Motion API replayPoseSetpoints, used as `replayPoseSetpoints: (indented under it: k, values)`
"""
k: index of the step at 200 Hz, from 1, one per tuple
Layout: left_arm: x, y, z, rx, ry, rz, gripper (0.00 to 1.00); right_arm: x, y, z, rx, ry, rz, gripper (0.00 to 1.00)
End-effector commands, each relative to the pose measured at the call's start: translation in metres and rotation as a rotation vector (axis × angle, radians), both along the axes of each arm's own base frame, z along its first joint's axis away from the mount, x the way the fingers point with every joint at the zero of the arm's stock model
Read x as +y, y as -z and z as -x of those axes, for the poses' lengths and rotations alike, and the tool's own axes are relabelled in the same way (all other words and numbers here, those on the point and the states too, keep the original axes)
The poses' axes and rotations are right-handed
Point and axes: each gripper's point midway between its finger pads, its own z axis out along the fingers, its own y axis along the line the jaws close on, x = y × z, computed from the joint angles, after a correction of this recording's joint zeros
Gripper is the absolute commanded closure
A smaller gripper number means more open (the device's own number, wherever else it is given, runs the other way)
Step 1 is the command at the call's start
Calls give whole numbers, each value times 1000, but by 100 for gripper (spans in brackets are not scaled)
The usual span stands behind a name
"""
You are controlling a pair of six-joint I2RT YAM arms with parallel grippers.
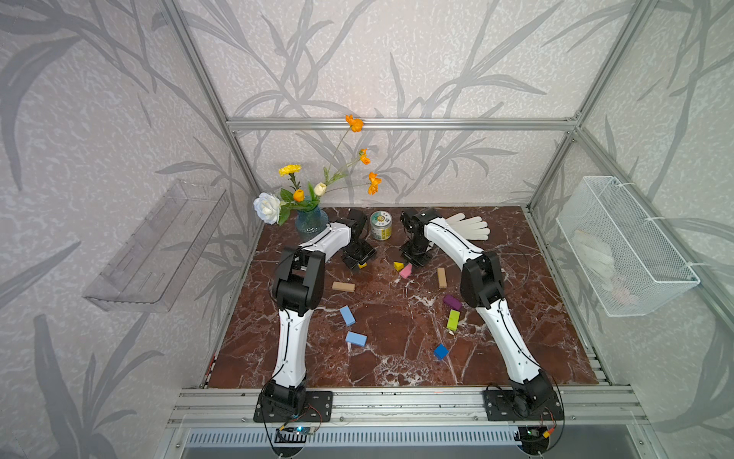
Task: Assemble a heart with building blocks
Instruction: Assemble the building block at the center of the board.
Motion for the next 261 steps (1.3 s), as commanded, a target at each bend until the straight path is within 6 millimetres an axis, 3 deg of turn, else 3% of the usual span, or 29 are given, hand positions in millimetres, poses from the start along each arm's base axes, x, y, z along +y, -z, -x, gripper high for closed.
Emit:
replayPoseSetpoints:
  k: [1,162,261]
  values:
    - [18,27,20,98,-4,-63,34,-13,1,-8,-30,33,42,100]
    - [18,29,19,103,-6,-61,34,1,9,-2,-9,53,30,100]
    - [20,29,17,103,-8,-55,34,4,6,-11,-37,57,23,100]
